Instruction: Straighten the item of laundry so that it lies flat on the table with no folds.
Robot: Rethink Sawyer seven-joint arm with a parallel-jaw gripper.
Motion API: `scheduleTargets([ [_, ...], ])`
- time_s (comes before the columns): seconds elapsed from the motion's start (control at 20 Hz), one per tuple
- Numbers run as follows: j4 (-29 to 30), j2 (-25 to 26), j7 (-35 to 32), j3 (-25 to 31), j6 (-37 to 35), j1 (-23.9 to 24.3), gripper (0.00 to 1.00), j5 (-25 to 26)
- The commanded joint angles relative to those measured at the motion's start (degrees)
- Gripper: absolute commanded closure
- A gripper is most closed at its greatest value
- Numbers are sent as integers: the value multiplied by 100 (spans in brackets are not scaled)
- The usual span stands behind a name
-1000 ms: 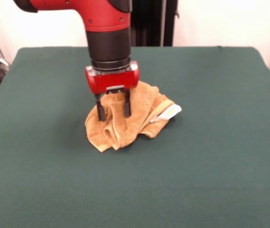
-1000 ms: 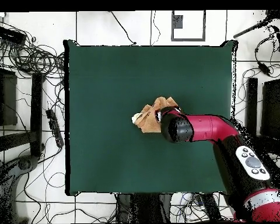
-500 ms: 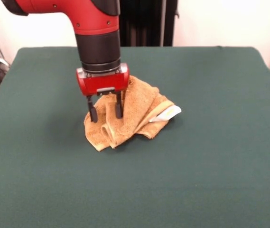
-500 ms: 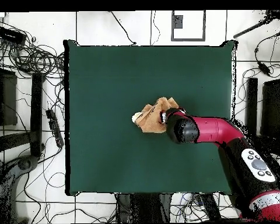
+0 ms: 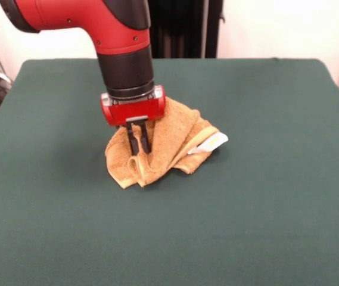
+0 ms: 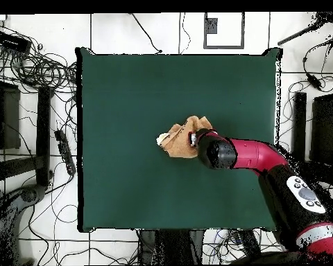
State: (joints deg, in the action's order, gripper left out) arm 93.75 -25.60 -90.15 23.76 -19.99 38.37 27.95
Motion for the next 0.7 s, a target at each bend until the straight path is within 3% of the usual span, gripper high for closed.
scheduleTargets([
  [0.05, 178, 659, -252, 570, -157, -50, 100, -250],
  [0.45, 212, 529, -288, 479, -276, -118, 100, -378],
  [0.7, 1008, -585, -554, 548, -864, -159, 100, -802],
])
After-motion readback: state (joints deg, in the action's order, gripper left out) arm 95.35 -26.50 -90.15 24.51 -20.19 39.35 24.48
